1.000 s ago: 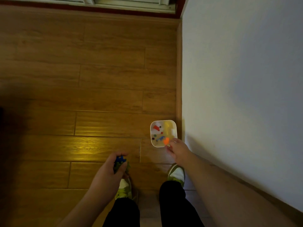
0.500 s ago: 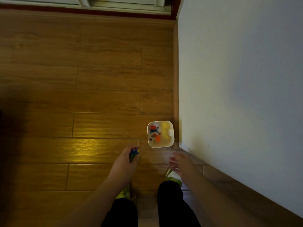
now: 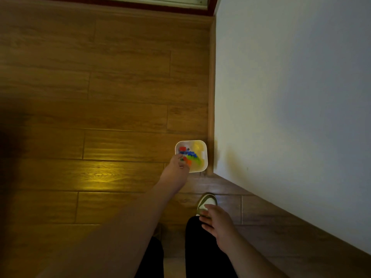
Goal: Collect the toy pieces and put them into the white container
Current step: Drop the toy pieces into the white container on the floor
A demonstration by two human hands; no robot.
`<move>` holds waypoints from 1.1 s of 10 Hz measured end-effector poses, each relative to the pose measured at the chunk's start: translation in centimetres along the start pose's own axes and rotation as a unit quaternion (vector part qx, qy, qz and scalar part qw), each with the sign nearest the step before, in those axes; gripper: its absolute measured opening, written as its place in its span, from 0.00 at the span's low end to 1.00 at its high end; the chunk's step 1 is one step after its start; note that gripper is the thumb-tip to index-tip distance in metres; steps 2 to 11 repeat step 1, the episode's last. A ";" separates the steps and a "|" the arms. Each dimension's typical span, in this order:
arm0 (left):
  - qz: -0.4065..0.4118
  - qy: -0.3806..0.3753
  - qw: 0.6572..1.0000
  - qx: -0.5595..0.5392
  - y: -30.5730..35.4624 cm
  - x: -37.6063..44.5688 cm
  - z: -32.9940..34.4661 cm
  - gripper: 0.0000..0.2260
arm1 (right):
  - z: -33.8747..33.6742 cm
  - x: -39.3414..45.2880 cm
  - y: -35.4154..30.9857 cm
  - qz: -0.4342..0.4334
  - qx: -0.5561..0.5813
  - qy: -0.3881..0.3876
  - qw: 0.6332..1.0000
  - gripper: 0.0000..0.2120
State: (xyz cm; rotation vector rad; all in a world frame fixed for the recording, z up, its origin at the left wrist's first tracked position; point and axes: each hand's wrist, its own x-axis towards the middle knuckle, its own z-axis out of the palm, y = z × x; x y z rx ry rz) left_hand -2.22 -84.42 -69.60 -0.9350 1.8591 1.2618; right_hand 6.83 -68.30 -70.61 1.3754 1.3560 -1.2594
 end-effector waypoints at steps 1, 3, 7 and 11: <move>-0.019 -0.020 0.998 0.058 -1.6 -1.7 -1.0 0.20 | 0.2 -0.8 -0.7 -0.022 0.004 -0.014 1.000 0.04; -0.019 -0.020 0.998 0.058 -1.6 -1.7 -1.0 0.20 | 0.2 -0.8 -0.7 -0.022 0.004 -0.014 1.000 0.04; -0.019 -0.020 0.998 0.058 -1.6 -1.7 -1.0 0.20 | 0.2 -0.8 -0.7 -0.022 0.004 -0.014 1.000 0.04; -0.019 -0.020 0.998 0.058 -1.6 -1.7 -1.0 0.20 | 0.2 -0.8 -0.7 -0.022 0.004 -0.014 1.000 0.04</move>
